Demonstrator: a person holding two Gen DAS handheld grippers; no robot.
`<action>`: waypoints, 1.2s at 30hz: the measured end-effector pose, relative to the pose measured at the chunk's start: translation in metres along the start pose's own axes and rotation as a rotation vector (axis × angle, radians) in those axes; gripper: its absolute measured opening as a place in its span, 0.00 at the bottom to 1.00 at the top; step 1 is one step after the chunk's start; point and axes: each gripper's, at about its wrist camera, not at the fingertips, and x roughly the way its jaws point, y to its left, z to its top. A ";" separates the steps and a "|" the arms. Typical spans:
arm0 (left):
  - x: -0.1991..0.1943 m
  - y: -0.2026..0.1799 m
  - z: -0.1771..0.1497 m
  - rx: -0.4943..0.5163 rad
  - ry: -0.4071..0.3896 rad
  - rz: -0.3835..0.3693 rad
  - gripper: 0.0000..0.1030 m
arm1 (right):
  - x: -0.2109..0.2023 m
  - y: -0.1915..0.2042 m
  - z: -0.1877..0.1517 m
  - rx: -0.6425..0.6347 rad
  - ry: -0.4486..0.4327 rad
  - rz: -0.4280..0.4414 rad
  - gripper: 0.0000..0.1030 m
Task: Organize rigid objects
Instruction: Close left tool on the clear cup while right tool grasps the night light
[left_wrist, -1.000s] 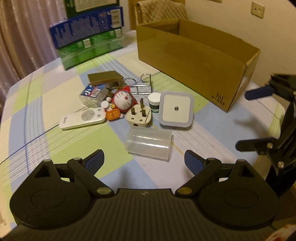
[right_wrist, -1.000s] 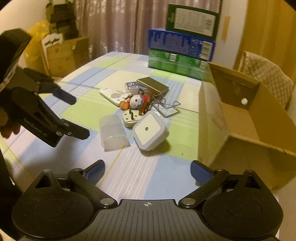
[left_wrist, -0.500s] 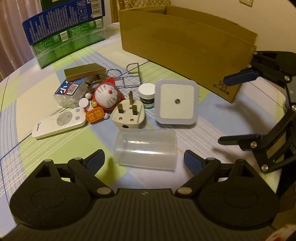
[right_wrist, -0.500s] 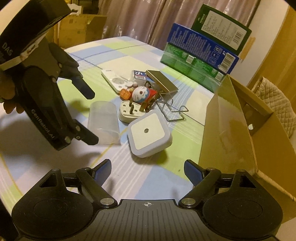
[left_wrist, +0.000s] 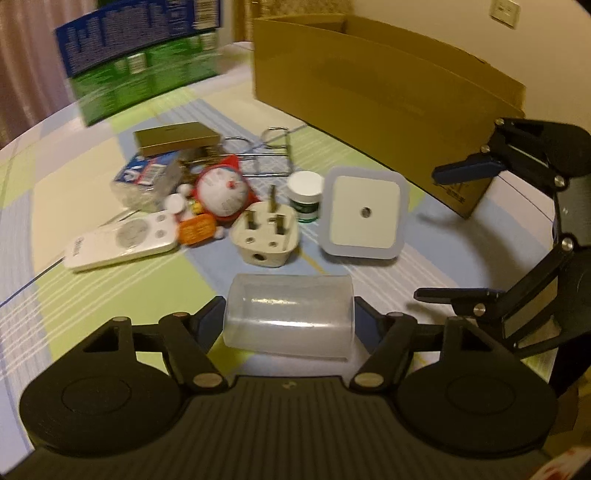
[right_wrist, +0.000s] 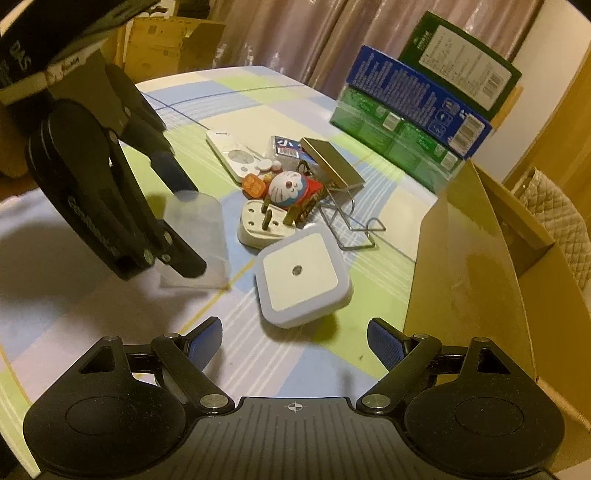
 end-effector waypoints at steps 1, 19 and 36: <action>-0.004 0.001 -0.001 -0.013 -0.008 0.014 0.66 | 0.000 0.001 0.001 -0.013 -0.004 -0.005 0.81; -0.025 0.023 -0.006 -0.254 -0.103 0.070 0.66 | 0.048 0.016 0.012 -0.292 0.003 -0.124 0.73; -0.034 0.024 -0.003 -0.281 -0.131 0.084 0.66 | 0.027 0.009 0.018 -0.131 -0.051 -0.120 0.60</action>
